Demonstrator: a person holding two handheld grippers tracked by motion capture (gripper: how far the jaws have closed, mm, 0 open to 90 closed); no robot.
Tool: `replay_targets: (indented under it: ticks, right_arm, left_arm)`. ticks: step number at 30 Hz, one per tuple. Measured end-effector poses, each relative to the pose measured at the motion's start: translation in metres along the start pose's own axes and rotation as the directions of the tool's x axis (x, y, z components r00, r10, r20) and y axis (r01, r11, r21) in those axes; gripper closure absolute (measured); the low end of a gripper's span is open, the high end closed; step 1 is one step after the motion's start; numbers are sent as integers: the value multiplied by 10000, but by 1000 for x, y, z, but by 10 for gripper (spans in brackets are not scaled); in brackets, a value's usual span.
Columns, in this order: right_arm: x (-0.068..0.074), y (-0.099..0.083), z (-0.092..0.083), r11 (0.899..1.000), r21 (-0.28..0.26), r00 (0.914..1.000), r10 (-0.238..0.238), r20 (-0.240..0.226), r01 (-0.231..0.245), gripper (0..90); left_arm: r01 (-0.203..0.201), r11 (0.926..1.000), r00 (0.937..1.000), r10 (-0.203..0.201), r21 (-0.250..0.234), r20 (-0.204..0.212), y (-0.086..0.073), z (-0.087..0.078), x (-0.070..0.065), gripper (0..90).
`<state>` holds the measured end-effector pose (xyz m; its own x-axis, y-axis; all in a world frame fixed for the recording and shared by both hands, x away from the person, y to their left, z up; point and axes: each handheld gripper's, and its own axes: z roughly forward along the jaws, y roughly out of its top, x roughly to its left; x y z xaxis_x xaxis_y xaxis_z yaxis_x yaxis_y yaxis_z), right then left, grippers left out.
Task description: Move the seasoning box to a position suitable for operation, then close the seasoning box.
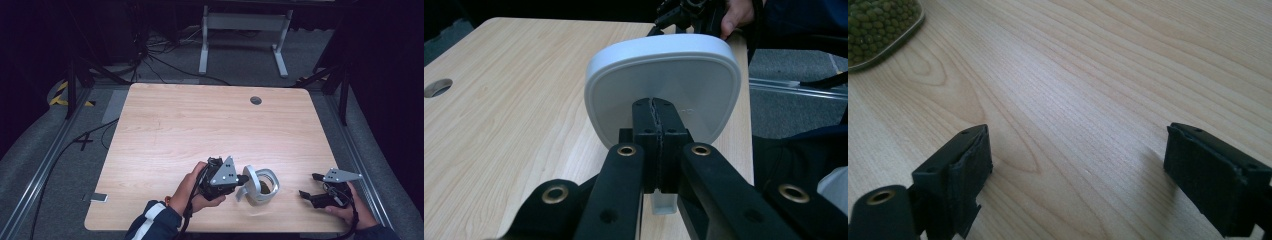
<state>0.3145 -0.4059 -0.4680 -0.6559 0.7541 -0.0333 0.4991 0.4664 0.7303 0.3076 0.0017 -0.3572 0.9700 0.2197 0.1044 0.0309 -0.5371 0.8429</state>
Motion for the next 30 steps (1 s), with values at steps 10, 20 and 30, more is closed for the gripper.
replay_targets:
  ticks: [10,20,30]
  right_arm:
    - [0,0,0,10000,7,10000,13,3,-13,116]
    - [0,0,0,10000,8,10000,20,14,-20,117]
    - [0,-1,0,10000,0,10000,19,54,-19,117]
  left_arm:
    - [-174,9998,9998,175,-33,100,6,6,-2,900]
    - [-375,9993,9990,375,-13,239,16,17,-3,900]
    - [-519,9987,9986,519,-6,117,21,19,-5,900]
